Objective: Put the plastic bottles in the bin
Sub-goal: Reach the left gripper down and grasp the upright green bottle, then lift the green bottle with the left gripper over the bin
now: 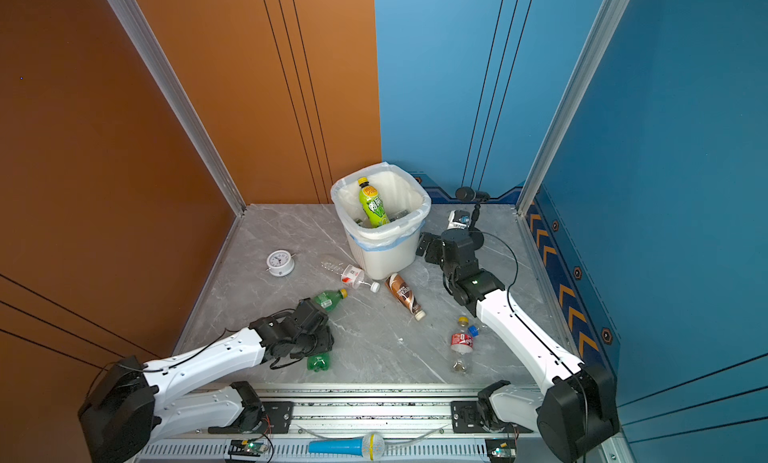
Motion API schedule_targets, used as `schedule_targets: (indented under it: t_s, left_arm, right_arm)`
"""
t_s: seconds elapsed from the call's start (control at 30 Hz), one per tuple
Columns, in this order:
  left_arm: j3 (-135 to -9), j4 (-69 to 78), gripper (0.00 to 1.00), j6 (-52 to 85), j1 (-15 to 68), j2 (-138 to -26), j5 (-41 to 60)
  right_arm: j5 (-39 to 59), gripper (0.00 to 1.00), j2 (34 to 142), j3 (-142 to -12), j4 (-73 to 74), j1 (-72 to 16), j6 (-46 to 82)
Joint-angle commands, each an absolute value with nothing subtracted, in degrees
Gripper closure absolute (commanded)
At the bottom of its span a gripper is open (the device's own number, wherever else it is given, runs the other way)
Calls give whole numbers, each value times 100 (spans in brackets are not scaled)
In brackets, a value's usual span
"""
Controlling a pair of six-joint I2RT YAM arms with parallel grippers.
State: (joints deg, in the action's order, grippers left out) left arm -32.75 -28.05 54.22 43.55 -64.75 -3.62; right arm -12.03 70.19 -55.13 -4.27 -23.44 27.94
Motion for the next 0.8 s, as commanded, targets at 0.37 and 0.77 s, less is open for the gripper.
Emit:
schedule_targets:
  t_s: [0.37,0.77]
  left_arm:
    - [-5099,-2386,50,3627,3806,-5704,-1081]
    - [-7477,-1377,50,2169,3062,-7115,-371]
  right_arm:
    - [-1003,0,6877,-5350,-218,-2261,2971]
    - [-1236,0,6419,-5231,-520,-2198,2883]
